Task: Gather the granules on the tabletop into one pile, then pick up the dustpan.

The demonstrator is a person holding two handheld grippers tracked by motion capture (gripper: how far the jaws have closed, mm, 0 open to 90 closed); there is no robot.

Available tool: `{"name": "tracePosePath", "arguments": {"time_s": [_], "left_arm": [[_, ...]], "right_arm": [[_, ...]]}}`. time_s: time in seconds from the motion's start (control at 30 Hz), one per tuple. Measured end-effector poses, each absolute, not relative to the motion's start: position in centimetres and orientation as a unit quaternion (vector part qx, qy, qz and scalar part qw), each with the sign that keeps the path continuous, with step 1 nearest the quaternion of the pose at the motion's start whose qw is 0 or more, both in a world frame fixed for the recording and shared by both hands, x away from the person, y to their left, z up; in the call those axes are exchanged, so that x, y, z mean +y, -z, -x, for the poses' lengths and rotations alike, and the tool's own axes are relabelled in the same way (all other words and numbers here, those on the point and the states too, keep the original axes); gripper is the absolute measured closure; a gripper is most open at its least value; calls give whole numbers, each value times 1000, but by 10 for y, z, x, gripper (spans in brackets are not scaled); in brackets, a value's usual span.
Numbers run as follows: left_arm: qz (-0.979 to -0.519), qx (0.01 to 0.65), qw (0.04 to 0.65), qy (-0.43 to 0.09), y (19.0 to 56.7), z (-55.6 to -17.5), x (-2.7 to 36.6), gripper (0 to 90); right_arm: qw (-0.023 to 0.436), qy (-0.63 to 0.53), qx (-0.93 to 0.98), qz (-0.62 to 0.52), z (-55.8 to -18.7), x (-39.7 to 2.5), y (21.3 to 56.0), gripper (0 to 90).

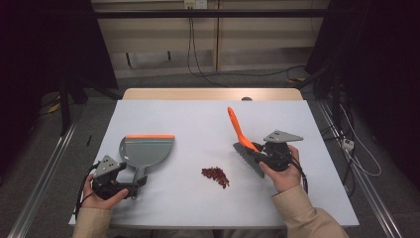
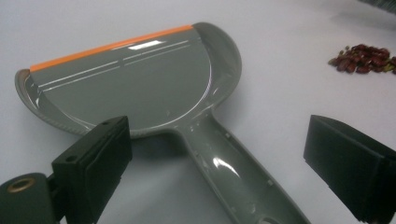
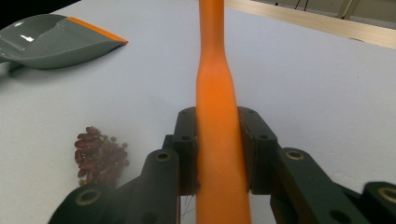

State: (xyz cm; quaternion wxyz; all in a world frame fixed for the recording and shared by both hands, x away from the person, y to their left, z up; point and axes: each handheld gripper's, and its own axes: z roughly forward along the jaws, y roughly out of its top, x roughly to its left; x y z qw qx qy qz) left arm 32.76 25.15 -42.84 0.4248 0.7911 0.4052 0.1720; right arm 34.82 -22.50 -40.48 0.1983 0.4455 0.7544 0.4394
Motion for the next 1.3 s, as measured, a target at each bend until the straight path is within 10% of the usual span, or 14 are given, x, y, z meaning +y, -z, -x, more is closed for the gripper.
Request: {"name": "tracePosePath", "arguments": {"time_s": [1.0, 1.3], "left_arm": [[-787, 463, 372, -166, 438, -334, 255, 146], [-788, 479, 357, -151, 436, -347, 254, 374]], "right_arm": [[209, -439, 752, -445, -344, -222, 404, 713], [211, -440, 750, -446, -344, -222, 403, 713]]}}
